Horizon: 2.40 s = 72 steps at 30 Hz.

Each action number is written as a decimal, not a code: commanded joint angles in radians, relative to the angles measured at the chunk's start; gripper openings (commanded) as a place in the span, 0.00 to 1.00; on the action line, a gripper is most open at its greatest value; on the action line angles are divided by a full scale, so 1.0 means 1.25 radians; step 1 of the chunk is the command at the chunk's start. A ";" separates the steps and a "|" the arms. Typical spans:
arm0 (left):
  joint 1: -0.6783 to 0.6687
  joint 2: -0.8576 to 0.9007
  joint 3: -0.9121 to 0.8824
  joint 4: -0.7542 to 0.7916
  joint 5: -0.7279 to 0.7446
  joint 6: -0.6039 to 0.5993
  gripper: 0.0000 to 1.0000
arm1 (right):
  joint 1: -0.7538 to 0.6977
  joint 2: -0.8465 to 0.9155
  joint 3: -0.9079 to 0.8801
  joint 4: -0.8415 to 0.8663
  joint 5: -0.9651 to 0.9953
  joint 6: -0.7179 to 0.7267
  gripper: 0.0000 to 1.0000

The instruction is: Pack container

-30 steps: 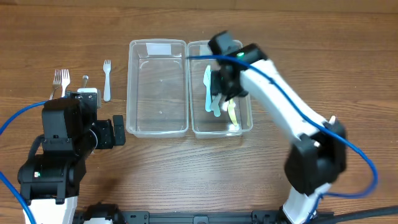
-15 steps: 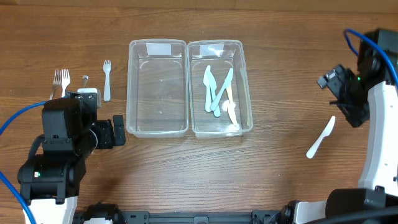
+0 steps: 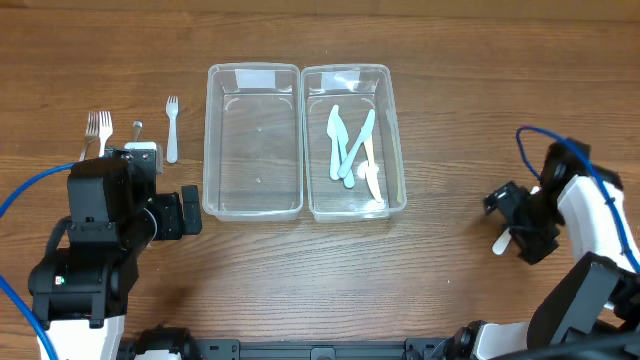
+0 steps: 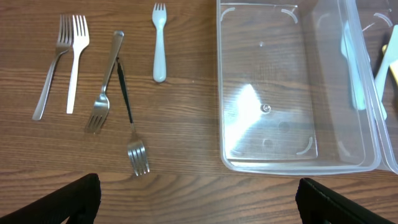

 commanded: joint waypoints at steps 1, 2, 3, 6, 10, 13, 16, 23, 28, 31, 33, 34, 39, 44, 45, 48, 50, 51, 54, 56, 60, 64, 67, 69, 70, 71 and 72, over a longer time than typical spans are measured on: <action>0.000 -0.002 0.019 0.002 0.013 -0.011 1.00 | -0.002 -0.005 -0.042 0.025 -0.004 0.004 0.98; 0.000 -0.002 0.019 0.002 0.013 -0.011 1.00 | -0.002 -0.005 -0.046 0.028 -0.004 0.004 0.98; 0.000 -0.002 0.019 0.001 0.013 -0.011 1.00 | -0.002 -0.005 -0.047 0.027 -0.001 0.004 0.98; 0.000 -0.002 0.019 0.000 0.013 -0.011 1.00 | -0.002 -0.005 -0.047 0.027 -0.001 0.004 0.98; 0.000 -0.002 0.019 -0.008 0.013 -0.011 1.00 | -0.002 -0.005 -0.047 0.021 0.021 0.007 0.98; 0.000 -0.002 0.019 -0.016 0.013 -0.011 1.00 | -0.002 -0.005 -0.047 0.004 0.060 0.022 0.98; 0.000 -0.002 0.019 -0.016 0.013 -0.011 1.00 | -0.002 -0.005 -0.047 0.004 0.062 0.023 0.98; 0.000 -0.002 0.019 -0.016 0.013 -0.011 1.00 | -0.002 -0.004 -0.082 0.072 0.062 0.039 0.99; 0.000 -0.002 0.019 -0.016 0.013 -0.011 1.00 | -0.002 -0.003 -0.146 0.146 0.060 0.039 0.99; 0.000 -0.002 0.019 -0.017 0.013 -0.011 1.00 | -0.002 -0.003 -0.151 0.168 0.060 0.039 0.98; 0.000 -0.002 0.019 -0.017 0.013 -0.011 1.00 | -0.002 -0.003 -0.151 0.177 0.062 0.038 0.98; 0.000 -0.002 0.019 -0.017 0.013 -0.011 1.00 | -0.002 -0.003 -0.151 0.181 0.063 0.034 0.98; 0.000 -0.002 0.019 -0.017 0.013 -0.011 1.00 | -0.002 -0.003 -0.151 0.189 0.062 0.033 0.86; 0.000 -0.002 0.019 -0.016 0.013 -0.011 1.00 | -0.002 -0.003 -0.151 0.186 0.062 0.033 0.64; 0.000 -0.002 0.019 -0.016 0.013 -0.011 1.00 | -0.002 -0.003 -0.151 0.186 0.062 0.033 0.61; 0.000 -0.002 0.019 -0.016 0.013 -0.011 1.00 | -0.002 -0.003 -0.151 0.186 0.062 0.033 0.49; 0.000 -0.002 0.019 -0.016 0.013 -0.011 1.00 | -0.002 -0.003 -0.151 0.188 0.062 0.033 0.44; 0.000 -0.002 0.019 -0.016 0.013 -0.011 1.00 | -0.002 -0.003 -0.151 0.191 0.062 0.033 0.43; 0.000 -0.002 0.019 -0.016 0.013 -0.011 1.00 | -0.002 -0.003 -0.151 0.200 0.062 0.033 0.41; 0.000 -0.002 0.019 -0.016 0.013 -0.011 1.00 | -0.002 -0.003 -0.151 0.212 0.063 0.033 0.40; 0.000 -0.002 0.019 -0.016 0.013 -0.011 1.00 | -0.002 -0.003 -0.151 0.231 0.062 0.033 0.39; 0.000 -0.002 0.019 -0.016 0.013 -0.011 1.00 | -0.002 -0.003 -0.151 0.234 0.063 0.012 0.38; 0.000 -0.002 0.019 -0.016 0.013 -0.011 1.00 | -0.002 -0.003 -0.151 0.233 0.063 0.012 0.29; 0.000 -0.002 0.019 -0.017 0.013 -0.011 1.00 | -0.002 -0.003 -0.151 0.230 0.062 0.012 0.26; 0.000 -0.002 0.019 -0.017 0.013 -0.011 1.00 | -0.002 -0.003 -0.151 0.229 0.063 0.012 0.26; 0.000 -0.002 0.019 -0.017 0.013 -0.011 1.00 | -0.002 -0.003 -0.151 0.229 0.063 0.012 0.25; 0.000 -0.002 0.019 -0.017 0.013 -0.011 1.00 | -0.002 -0.003 -0.151 0.228 0.063 0.012 0.24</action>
